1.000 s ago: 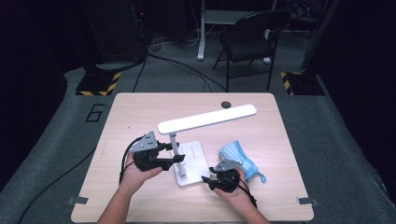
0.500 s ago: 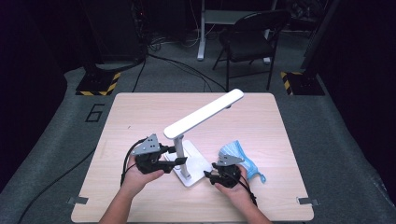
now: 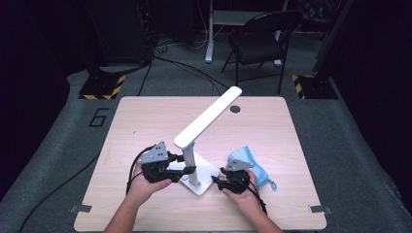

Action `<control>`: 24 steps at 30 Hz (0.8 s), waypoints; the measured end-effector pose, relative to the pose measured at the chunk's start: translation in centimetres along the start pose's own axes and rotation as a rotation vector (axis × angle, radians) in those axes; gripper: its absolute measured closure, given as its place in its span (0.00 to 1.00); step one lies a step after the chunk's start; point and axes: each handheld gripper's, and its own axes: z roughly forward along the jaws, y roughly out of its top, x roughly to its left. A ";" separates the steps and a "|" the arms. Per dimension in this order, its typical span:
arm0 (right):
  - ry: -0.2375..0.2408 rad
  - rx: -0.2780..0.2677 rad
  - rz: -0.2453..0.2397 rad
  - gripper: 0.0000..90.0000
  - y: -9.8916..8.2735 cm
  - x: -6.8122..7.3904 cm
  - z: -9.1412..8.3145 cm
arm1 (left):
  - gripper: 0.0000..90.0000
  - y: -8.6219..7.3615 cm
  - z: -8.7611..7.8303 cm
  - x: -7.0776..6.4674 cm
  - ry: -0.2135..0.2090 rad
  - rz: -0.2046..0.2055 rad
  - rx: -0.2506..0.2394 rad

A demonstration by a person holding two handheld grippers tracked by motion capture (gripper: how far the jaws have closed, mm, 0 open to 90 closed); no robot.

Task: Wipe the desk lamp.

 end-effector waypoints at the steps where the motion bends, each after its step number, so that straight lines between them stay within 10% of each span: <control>1: 0.007 -0.007 -0.009 0.53 0.0 0.1 0.1 | 0.59 0.0 0.2 -0.1 0.004 -0.003 -0.010; 24: 0.060 0.053 -0.120 0.45 -0.7 3.7 -0.4 | 0.58 0.3 2.0 -0.3 0.052 -0.025 -0.033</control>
